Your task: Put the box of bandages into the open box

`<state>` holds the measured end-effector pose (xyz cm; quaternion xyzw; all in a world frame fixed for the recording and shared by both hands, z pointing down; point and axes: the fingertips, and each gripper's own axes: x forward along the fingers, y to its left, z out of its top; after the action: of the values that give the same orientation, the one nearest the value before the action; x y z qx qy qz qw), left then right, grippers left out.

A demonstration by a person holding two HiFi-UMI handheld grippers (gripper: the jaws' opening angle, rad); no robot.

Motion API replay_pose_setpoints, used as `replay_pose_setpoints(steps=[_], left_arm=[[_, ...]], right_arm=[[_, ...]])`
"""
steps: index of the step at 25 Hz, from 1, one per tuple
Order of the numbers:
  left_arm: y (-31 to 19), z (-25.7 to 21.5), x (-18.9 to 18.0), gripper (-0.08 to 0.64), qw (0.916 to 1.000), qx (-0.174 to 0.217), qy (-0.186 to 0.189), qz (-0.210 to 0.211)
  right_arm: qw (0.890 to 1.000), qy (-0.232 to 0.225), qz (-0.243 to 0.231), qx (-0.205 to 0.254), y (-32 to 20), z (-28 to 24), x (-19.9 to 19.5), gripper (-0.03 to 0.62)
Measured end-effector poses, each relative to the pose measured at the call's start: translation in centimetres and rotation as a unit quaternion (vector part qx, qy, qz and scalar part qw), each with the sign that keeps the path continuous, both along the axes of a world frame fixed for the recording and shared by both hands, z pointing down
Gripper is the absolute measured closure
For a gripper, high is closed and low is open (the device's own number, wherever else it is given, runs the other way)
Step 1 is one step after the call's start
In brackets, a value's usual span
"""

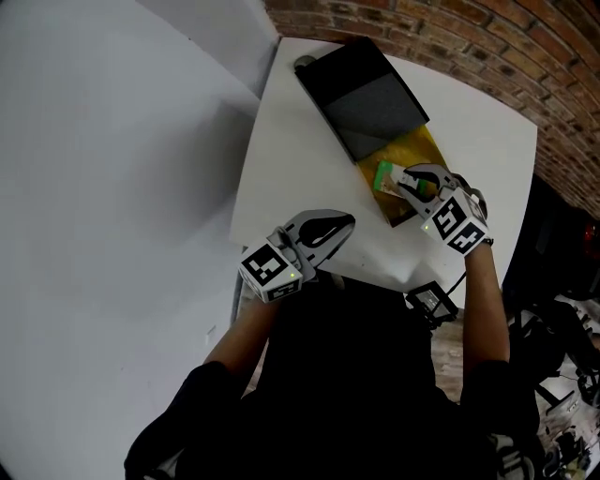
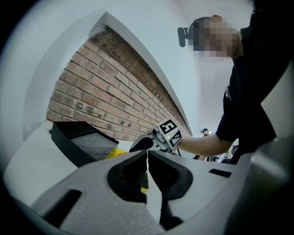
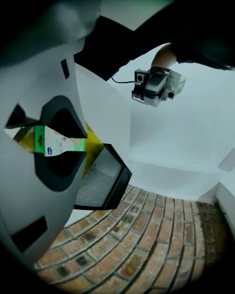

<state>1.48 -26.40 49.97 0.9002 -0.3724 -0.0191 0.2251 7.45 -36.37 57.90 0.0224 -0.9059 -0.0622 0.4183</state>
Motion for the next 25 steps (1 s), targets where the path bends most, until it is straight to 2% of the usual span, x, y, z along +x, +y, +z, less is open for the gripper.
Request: replay_pose_setpoints(steps=[4,8,13,17,22,25], left_arm=[[-0.3,-1.5,0.8,0.543,0.9998,0.018,-0.006,0.011],[-1.0,-3.5,1.1,0.543,0.9985,0.045,-0.018,0.026],[-1.2,-6.1,1.5,0.543,0.9974,0.06,-0.027,0.029],[-1.4,-8.3,1.6,0.542,0.9956,0.08,-0.037,0.032],[-1.5,-11.0,1.5,0.543,0.9924,0.109,-0.044,0.039],[-1.1,-12.4,1.2,0.543,0.9911,0.119,-0.043,0.041]], right_arm=[[0.999,-0.042,0.015,0.03,-0.1,-4.1,0.0,0.57],[0.994,-0.091,0.031,0.043,0.1,-8.4,0.1,0.584],[0.984,-0.169,0.054,0.034,1.1,-14.3,1.3,0.586],[0.966,-0.245,0.076,0.028,1.9,-19.2,3.0,0.588],[0.932,-0.344,0.111,0.02,3.8,-24.6,6.4,0.588],[0.914,-0.382,0.131,0.034,5.9,-26.9,8.4,0.588]])
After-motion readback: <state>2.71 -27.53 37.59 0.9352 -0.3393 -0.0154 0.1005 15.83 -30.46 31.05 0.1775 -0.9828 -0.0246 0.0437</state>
